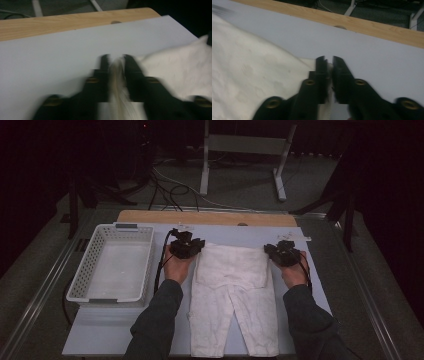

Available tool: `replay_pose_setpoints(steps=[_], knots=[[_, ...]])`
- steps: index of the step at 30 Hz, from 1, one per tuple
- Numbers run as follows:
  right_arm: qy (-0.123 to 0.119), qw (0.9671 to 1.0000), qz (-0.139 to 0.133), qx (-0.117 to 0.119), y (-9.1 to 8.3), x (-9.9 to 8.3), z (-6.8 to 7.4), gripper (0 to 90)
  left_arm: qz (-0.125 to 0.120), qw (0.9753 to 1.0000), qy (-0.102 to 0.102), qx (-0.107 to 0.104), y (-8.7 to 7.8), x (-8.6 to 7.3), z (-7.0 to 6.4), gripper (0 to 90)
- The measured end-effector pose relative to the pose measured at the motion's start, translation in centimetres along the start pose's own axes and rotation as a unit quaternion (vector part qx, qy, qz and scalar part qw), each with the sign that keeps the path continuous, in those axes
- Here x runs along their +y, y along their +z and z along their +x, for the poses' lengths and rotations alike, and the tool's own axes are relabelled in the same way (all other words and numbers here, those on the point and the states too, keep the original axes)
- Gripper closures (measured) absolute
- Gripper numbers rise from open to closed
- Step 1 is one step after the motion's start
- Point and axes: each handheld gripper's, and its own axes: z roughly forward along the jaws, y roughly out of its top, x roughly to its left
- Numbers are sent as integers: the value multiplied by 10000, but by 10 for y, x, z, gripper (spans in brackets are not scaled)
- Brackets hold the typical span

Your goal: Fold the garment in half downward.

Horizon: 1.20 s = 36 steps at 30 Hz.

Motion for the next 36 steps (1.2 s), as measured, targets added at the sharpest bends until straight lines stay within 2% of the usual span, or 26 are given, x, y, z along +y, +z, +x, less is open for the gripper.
replay_pose_setpoints(steps=[2, 3, 4, 6, 9, 14, 18, 25, 32, 36], knots=[[114, 9999, 31, 76, 2, -2, 0, 495, -79, 9999, -84, -23, -2, -1, 0, 438], [120, 9999, 22, 61, 2, -3, 1, 425, -88, 9999, -82, -74, -3, -1, 0, 345], [119, 9999, -12, 38, 1, -4, 2, 380, -92, 9999, -32, -71, -5, -1, -1, 289], [105, 9999, -12, 54, -1, -5, 3, 324, -175, 9997, -21, -152, -8, -3, -2, 176], [82, 9999, 45, 133, -4, -6, 7, 276, -271, 9988, 10, -418, -13, -6, -4, 112], [66, 9996, 145, 226, -9, -8, 14, 239, -288, 9975, 138, -626, -19, -13, -10, 59], [156, 9991, 195, 340, -16, -11, 18, 210, -192, 9975, 220, -645, -21, -20, -14, 40], [127, 9990, 167, 404, -26, -21, 24, 139, -144, 9967, 233, -765, -24, -33, -13, 12], [167, 9986, 282, 424, -31, -38, 26, 171, -87, 9964, 196, -825, -28, -43, -12, 12], [150, 9980, 450, 421, -29, -51, 29, 218, -40, 9956, 240, -908, -29, -48, -13, 15]])
